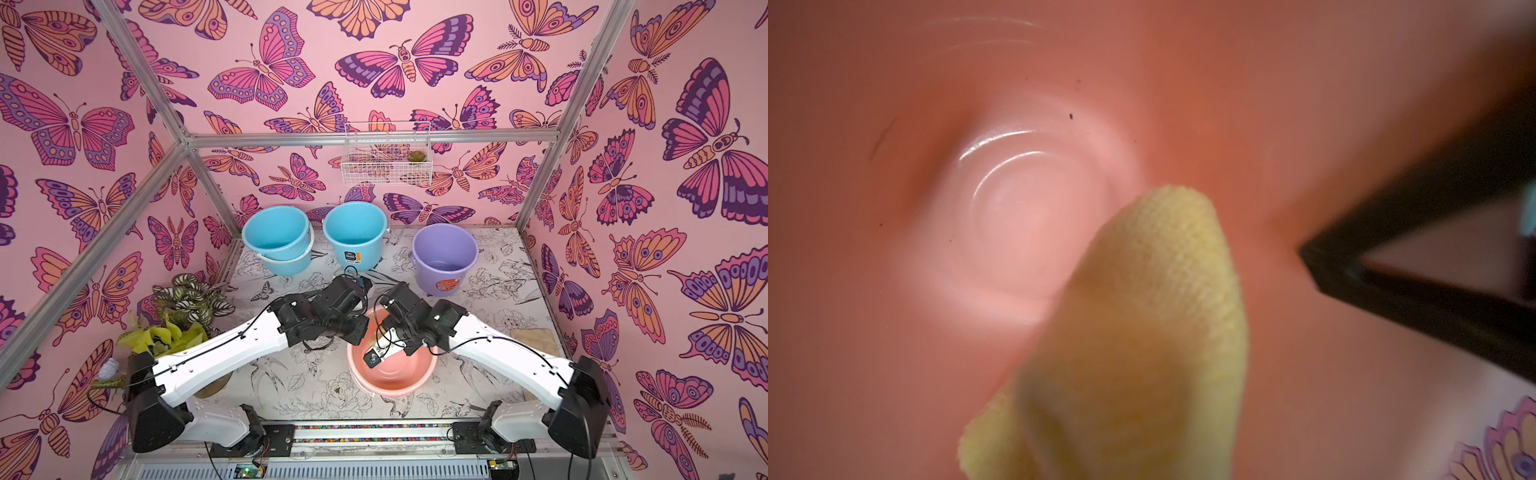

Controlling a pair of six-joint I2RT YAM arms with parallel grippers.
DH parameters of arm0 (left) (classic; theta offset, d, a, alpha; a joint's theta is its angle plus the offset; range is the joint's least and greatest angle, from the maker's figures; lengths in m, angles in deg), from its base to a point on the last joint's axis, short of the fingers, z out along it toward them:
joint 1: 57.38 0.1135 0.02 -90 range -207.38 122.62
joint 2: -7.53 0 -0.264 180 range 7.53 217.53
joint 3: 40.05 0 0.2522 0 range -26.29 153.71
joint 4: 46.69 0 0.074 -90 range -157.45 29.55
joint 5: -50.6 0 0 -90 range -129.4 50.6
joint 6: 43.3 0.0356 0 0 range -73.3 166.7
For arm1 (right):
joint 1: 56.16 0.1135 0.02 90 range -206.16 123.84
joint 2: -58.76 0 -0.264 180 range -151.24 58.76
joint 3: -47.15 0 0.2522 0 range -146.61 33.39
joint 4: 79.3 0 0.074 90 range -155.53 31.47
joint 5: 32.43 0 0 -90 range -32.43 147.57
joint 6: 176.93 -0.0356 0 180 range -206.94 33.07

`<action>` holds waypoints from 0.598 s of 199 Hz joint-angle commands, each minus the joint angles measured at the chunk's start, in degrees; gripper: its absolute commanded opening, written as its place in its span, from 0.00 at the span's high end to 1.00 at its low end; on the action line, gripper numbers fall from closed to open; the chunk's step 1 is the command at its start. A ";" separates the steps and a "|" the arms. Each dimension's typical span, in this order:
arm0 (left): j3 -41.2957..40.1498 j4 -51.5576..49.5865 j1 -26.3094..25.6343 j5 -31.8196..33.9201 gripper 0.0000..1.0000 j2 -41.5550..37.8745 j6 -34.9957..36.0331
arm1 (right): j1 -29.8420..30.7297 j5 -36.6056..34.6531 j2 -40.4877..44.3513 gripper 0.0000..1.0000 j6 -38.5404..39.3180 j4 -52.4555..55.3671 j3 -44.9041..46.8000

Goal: Wipe the inside of the bucket with a cloth
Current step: Wipe the dirt from the inside of the bucket.

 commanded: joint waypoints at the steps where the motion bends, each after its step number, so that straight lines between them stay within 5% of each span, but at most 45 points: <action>1: 0.44 1.52 -0.23 1.39 1.00 -0.18 -1.05 | 0.25 -0.46 0.52 1.00 -5.87 15.71 -3.21; 46: 0.92 1.60 -0.23 1.33 1.00 0.17 -1.48 | 1.73 -3.65 -3.61 1.00 -10.86 21.43 -5.97; 119: -0.07 1.90 -0.23 1.50 1.00 -1.12 -3.15 | 2.64 -3.21 -17.16 1.00 -13.17 9.06 -1.22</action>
